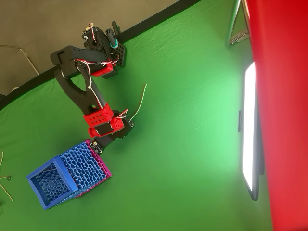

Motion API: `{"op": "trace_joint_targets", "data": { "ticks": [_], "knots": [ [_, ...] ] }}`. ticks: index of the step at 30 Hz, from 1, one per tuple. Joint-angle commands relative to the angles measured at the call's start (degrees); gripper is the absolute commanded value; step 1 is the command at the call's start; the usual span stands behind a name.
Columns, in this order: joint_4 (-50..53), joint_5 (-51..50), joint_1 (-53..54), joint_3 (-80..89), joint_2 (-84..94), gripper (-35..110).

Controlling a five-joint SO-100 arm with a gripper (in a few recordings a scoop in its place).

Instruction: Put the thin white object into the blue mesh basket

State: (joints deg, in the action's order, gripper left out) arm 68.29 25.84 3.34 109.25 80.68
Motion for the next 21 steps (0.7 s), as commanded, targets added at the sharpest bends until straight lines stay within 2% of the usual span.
{"op": "trace_joint_targets", "data": {
  "ticks": [1, 21],
  "knots": [
    [0.44, 0.26, 0.35, -1.93, -0.53, 14],
    [0.44, 1.49, 1.05, -1.58, -3.08, 12]
  ]
}}
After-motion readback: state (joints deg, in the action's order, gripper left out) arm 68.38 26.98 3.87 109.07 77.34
